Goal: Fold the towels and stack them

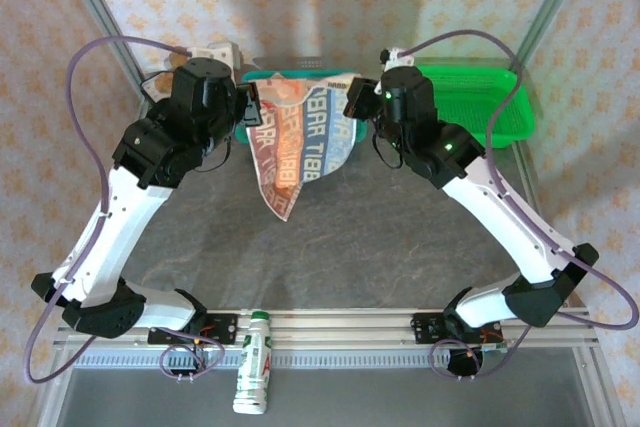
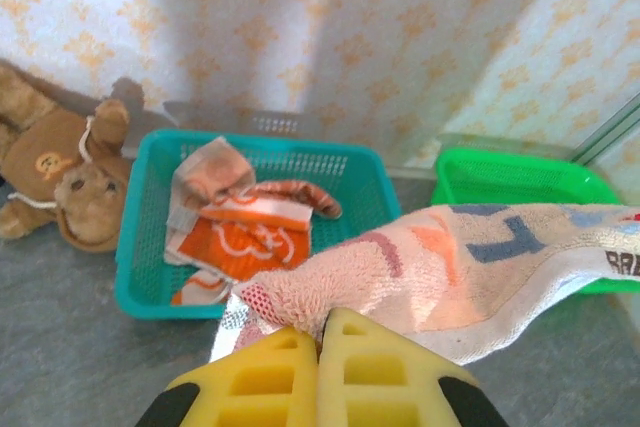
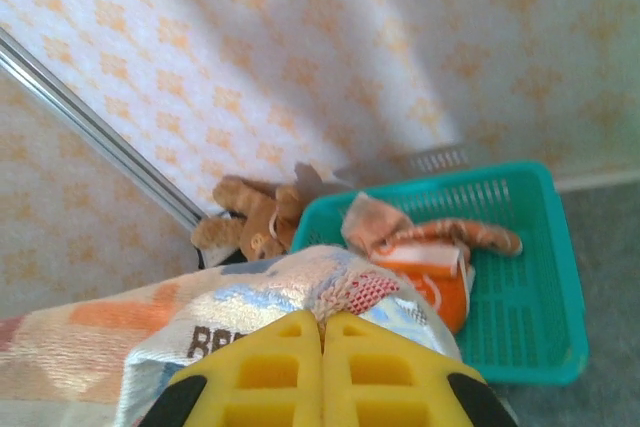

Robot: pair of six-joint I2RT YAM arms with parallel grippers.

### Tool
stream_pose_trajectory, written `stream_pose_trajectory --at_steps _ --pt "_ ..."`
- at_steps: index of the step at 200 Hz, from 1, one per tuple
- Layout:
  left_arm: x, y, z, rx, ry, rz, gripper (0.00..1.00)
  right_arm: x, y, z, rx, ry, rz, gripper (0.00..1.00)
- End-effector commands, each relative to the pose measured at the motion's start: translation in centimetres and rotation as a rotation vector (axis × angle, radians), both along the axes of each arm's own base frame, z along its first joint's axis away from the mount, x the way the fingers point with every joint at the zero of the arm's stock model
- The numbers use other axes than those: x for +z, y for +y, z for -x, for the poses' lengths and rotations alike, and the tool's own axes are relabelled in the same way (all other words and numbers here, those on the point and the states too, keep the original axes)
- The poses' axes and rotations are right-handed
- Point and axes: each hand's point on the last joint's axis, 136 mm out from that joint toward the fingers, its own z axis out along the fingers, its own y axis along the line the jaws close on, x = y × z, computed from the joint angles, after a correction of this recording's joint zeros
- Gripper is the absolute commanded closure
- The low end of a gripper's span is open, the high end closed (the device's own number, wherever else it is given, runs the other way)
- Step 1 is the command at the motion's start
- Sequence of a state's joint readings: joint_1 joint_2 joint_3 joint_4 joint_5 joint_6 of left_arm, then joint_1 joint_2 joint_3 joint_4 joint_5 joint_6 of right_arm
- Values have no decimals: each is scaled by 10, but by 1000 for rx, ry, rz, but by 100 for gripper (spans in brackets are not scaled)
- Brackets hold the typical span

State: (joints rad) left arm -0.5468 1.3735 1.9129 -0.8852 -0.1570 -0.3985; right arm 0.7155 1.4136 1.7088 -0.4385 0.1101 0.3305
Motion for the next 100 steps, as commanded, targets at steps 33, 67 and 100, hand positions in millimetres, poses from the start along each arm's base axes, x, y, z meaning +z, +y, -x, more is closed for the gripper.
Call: stream_pose_trajectory --at_steps 33,67,100 --pt "35 -8 -4 -10 -44 113 100 53 -5 -6 9 -158 100 100" --pt "50 -12 10 -28 -80 161 100 62 -11 6 30 -177 82 100" --pt "56 -16 32 -52 -100 164 100 58 -22 21 38 -165 74 100"
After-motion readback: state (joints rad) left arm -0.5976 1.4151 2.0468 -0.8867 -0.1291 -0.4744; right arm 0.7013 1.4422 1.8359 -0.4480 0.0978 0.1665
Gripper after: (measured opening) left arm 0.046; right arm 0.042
